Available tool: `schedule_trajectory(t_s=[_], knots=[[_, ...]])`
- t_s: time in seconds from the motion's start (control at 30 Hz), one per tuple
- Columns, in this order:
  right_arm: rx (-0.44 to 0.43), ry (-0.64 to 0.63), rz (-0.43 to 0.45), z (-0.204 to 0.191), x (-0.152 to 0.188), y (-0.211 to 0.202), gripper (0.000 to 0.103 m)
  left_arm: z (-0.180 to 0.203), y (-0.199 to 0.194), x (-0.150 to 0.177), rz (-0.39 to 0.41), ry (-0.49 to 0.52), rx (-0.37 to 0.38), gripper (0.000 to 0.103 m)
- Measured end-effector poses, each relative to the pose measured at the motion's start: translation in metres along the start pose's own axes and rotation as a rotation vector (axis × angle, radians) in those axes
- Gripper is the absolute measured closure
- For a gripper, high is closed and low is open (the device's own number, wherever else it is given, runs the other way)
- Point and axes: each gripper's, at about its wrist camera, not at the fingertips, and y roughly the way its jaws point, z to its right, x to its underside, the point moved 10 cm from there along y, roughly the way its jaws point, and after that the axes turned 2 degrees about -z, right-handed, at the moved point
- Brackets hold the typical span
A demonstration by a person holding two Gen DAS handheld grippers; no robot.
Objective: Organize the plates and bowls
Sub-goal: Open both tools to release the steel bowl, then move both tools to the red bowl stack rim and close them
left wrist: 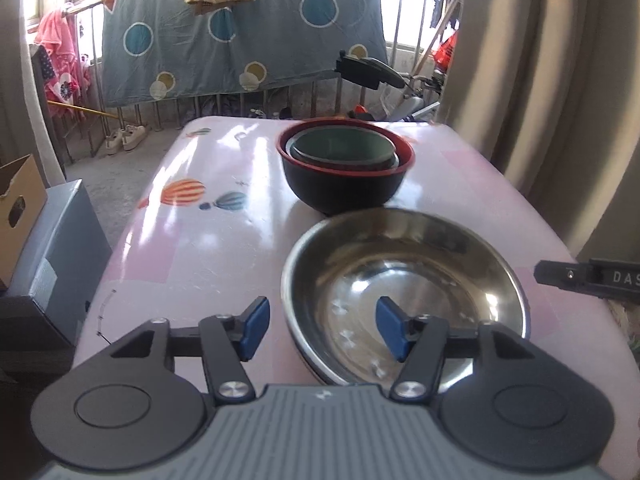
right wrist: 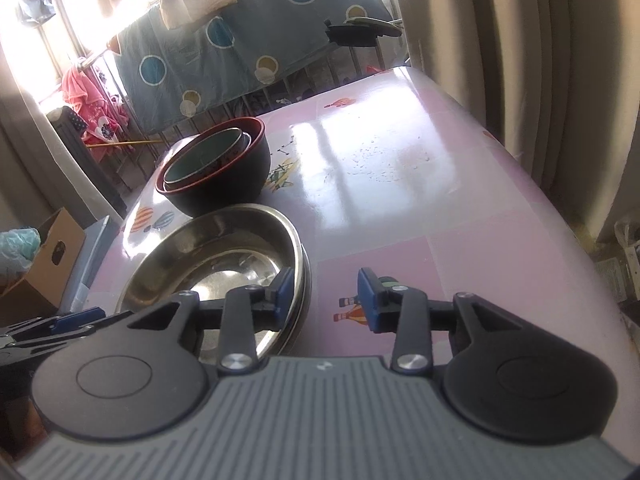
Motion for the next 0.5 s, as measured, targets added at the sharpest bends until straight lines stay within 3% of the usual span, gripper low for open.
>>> schedule_trajectory(t_s=[0.07, 0.33, 0.4, 0.5], knots=[[-0.023, 0.005, 0.002, -0.002, -0.007, 0.0, 0.062, -0.01, -0.005, -0.014, 0.008, -0.016, -0.006, 0.038], [-0.119, -0.012, 0.019, -0.025, -0.063, 0.008, 0.06, -0.054, 0.004, -0.076, 0.029, -0.111, -0.049, 0.037], [-0.135, -0.015, 0.016, -0.031, -0.078, 0.016, 0.06, -0.061, 0.017, -0.091, 0.025, -0.13, -0.054, 0.04], [-0.154, -0.014, 0.004, -0.04, -0.103, 0.037, 0.06, -0.065, 0.037, -0.11, 0.02, -0.132, -0.06, 0.053]])
